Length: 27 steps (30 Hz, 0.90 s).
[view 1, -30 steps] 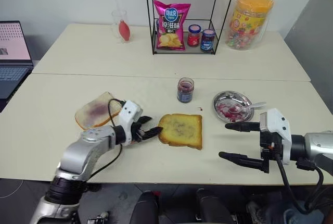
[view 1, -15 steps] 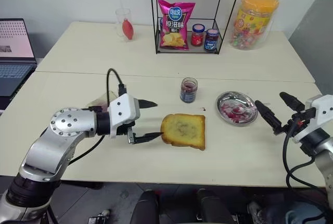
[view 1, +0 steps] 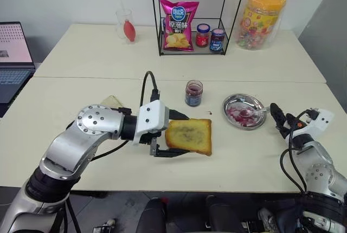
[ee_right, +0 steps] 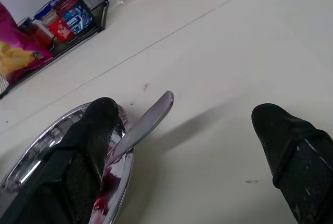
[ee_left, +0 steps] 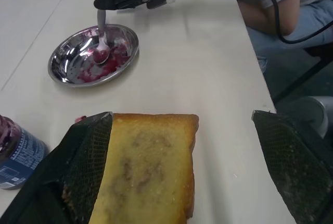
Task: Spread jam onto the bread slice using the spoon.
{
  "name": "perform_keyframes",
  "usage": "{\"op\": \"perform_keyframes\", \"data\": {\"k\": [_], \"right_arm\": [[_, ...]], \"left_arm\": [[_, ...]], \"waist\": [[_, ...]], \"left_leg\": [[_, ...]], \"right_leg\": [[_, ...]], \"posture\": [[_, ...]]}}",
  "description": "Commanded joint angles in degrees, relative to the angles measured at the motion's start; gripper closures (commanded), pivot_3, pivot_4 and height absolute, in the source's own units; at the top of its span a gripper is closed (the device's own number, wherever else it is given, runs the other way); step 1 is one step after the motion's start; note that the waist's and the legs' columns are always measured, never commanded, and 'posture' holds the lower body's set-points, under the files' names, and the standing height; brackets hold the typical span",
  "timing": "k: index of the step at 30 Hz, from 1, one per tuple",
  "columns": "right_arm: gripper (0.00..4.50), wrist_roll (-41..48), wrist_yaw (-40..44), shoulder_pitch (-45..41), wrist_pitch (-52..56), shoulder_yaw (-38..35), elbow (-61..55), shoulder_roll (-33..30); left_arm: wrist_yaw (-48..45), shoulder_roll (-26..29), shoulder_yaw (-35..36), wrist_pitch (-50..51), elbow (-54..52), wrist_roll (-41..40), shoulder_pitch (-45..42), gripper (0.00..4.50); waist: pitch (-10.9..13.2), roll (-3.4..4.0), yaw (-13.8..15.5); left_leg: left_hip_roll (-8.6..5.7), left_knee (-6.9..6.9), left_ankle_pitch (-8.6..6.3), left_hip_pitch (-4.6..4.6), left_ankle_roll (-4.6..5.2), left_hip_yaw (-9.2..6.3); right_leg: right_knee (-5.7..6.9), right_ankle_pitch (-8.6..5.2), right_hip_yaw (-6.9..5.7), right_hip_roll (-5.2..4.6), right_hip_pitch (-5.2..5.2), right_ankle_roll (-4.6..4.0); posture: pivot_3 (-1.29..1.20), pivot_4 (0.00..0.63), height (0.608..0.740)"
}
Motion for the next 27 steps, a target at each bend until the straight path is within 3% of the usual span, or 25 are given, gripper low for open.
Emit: {"op": "perform_keyframes", "data": {"k": [1,9,15,27], "right_arm": [[0.00,2.5,1.8,-3.1,0.3,-0.4,3.0,-0.4],[0.00,3.6,3.3,-7.7,-1.1,-0.7,9.9,-0.2],[1.23,5.7,3.6,-8.5,-0.2,-1.8,10.8,0.1],[4.15,9.1,3.3,-8.5,1.9,-2.0,10.6,-0.2]], "left_arm": [[0.4,-0.5,-0.3,0.1,-0.6,0.3,-1.3,0.03],[0.2,-0.3,-0.6,0.1,-0.2,1.0,-1.7,0.03],[0.1,0.2,-0.4,0.0,-0.1,1.4,-1.6,0.00],[0.6,0.8,0.8,0.2,0.3,1.7,-0.9,0.00]], "waist": [[0.0,0.01,0.0],[0.0,0.02,-0.1],[0.0,0.02,-0.1],[0.0,-0.04,-0.5]], "left_leg": [[0.00,0.00,0.00,0.00,0.00,0.00],[0.00,0.06,0.00,0.06,0.00,0.02],[-0.02,0.06,0.00,0.28,0.00,0.21],[-0.01,0.27,0.00,0.44,0.00,0.73]], "right_leg": [[0.01,0.00,-0.01,0.00,0.00,0.00],[0.09,0.02,0.05,0.01,0.02,0.01],[0.45,-0.05,0.32,0.04,0.00,-0.03],[0.67,0.05,0.92,0.07,-0.07,0.15]], "posture": [[0.00,0.150,0.740],[0.00,0.150,0.740],[0.00,0.150,0.740],[0.00,0.150,0.740]]}}
